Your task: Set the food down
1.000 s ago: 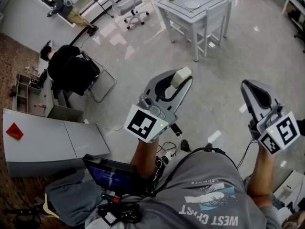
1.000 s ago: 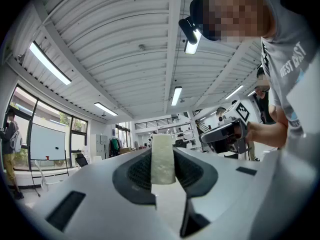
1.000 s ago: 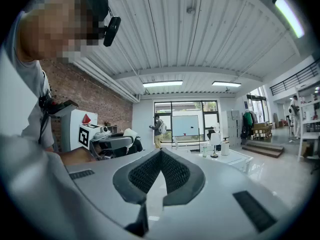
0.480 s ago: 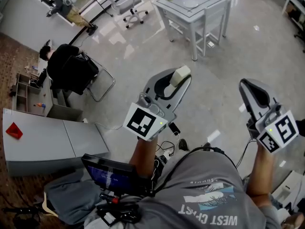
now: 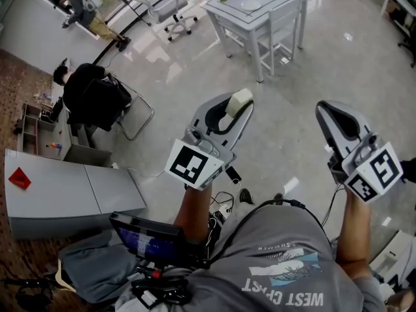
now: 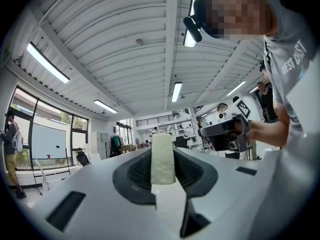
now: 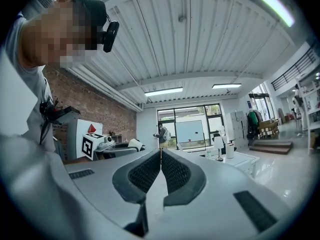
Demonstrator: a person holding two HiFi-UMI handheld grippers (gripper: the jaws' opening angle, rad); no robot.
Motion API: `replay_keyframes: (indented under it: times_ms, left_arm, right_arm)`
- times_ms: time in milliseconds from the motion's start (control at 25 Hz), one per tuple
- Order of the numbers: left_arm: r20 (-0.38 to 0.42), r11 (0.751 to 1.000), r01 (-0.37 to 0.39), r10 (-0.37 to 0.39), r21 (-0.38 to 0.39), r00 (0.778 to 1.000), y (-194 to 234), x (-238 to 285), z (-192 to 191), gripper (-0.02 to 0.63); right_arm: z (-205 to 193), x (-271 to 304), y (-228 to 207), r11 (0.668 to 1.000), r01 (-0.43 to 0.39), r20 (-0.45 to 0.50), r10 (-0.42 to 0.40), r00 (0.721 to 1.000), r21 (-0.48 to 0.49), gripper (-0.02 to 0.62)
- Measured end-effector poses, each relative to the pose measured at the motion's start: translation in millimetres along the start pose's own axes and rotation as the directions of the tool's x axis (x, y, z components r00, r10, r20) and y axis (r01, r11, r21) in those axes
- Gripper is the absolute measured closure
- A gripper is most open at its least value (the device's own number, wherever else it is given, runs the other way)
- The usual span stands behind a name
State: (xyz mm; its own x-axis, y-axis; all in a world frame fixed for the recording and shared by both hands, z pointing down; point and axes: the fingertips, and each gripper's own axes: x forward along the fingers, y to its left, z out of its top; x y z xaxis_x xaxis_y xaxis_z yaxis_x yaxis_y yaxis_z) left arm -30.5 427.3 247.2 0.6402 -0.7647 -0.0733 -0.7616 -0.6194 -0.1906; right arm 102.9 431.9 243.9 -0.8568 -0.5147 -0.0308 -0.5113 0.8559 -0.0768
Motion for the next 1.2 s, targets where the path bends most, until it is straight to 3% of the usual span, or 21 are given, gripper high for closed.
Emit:
replay_keyframes:
  times_ms: [240,520,1200]
  left_arm:
    - [0.012,1.0,-0.008,0.008,0.008,1.0,-17,12,1,0.506]
    - [-0.006,1.0,-0.029,0.029,0.009,1.0,-12,9,1,0.506]
    - [-0.005,1.0,0.002,-0.002,-0.003,1.0,65,22,-18,0.506]
  right_arm:
    - [6,-16,-10,0.999,0.005,-0.009,-0.005,1.0,-0.053,0.588]
    - [-1,-6,-12,0.999,-0.011,-0.023,0.01,1.0,-0.044,0.588]
    - [-6,70,-38,0.998,0.039,-0.038,-0.04,0.998,-0.041,0.588]
